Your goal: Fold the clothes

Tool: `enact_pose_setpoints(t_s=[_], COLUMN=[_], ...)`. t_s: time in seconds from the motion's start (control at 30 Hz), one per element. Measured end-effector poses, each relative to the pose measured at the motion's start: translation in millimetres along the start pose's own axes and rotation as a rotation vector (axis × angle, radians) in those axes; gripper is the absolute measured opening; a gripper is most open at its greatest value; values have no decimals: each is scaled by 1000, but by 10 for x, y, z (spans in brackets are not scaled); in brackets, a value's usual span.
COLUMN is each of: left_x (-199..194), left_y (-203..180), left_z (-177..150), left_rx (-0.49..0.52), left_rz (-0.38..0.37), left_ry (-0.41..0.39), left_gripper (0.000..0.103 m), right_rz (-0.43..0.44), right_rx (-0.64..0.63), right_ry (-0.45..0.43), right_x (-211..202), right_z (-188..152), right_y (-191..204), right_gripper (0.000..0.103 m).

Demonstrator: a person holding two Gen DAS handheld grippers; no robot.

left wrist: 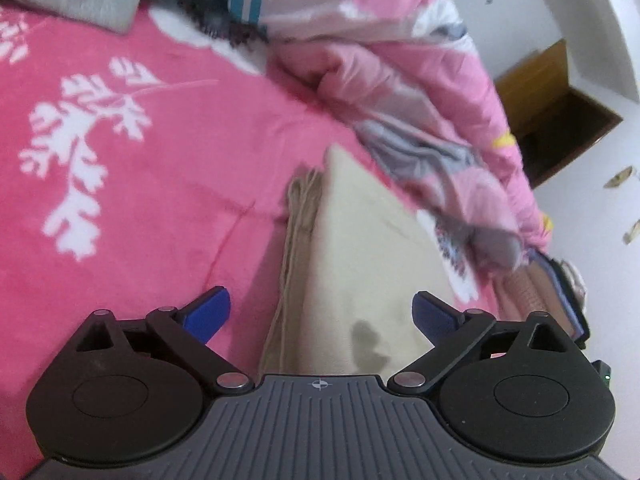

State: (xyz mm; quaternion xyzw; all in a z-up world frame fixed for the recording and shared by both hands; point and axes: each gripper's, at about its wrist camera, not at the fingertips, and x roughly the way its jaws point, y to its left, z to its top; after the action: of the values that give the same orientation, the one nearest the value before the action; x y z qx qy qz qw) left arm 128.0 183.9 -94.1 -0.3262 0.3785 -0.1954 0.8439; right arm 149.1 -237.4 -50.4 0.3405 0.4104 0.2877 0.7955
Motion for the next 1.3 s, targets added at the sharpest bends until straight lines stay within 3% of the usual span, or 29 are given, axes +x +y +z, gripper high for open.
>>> enact_pose_setpoints(t_s=[0.23, 0.33, 0.4, 0.47, 0.6, 0.83, 0.93, 0.97, 1.1, 1.2, 1.3], left_x=[108, 181, 240, 317, 502, 1157, 1380, 1407, 1229, 990, 753], left_y=[18, -52, -118, -258, -587, -1501, -1753, -1795, -1687, -1655, -1642], left_z=[42, 30, 12, -14, -99, -602, -859, -905, -814, -608, -396], left_rx=[7, -13, -28, -21, 6, 178, 266, 293, 299, 327, 361], left_rz=[-30, -51, -69, -74, -102, -281, -315, -308, -277, -240, -199], left_ry=[65, 94, 126, 158, 221, 399, 461, 464, 433, 300, 155], left_gripper=[98, 96, 94, 94, 93, 93, 94, 94, 93, 94, 93], right_rz=[36, 54, 96, 148, 126, -16, -114, -146, -213, -333, -398], right_rx=[15, 29, 73, 103, 66, -12, -30, -33, -84, -223, -293], right_ry=[126, 169, 158, 140, 84, -8, -8, -1, 13, -47, -161], right_x=[533, 731, 680, 560, 163, -1054, -1363, -1428, -1540, -1691, -1741], right_z=[-5, -1, 36, 64, 182, 275, 310, 319, 315, 309, 413], right_y=[-95, -148, -262, -352, -403, -761, -966, -1026, -1054, -851, -696], right_gripper=[75, 51, 26, 20, 20, 21, 32, 41, 50, 53, 53])
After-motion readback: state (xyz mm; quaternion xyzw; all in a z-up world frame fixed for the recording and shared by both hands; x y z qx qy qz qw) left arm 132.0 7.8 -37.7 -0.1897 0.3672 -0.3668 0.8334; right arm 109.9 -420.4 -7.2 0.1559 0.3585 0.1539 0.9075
